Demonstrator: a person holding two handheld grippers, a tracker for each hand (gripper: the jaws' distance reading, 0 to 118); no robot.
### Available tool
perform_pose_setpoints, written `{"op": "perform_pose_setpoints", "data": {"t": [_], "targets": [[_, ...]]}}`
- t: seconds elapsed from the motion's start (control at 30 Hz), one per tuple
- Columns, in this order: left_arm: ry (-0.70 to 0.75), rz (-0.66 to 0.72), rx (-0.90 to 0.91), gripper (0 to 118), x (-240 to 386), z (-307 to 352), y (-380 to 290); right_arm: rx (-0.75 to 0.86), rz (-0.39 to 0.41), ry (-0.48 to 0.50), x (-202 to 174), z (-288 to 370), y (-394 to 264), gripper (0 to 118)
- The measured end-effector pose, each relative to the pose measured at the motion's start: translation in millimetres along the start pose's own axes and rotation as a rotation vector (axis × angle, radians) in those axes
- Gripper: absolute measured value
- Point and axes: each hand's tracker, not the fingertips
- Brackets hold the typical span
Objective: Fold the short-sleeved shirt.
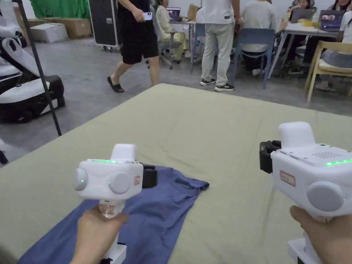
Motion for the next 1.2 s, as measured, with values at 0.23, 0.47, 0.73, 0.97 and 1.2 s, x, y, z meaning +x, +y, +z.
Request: {"op": "perform_pose_setpoints", "data": {"t": [0.23,0.47,0.73,0.97,1.2], "targets": [[-0.038,-0.070,-0.228,98,59,-165,-48,-0.170,-0.044,-0.048,55,-35,-65,3],[-0.065,-0.152,-0.210,79,34,-191,-55,-0.260,-0.165,0.021,75,-64,-123,3],[-0.074,0.223,-0.205,4,-34,-189,-45,-0.289,-0.190,0.105,62,-51,-148,3],[-0.287,0.109,0.012,4,46,-112,1,-0.208,-0.268,0.061,106,21,-142,3],[-0.721,-0.279,0.050,4,247,-30,40,-0.073,-0.350,-0.196,180,162,-141,3]]}}
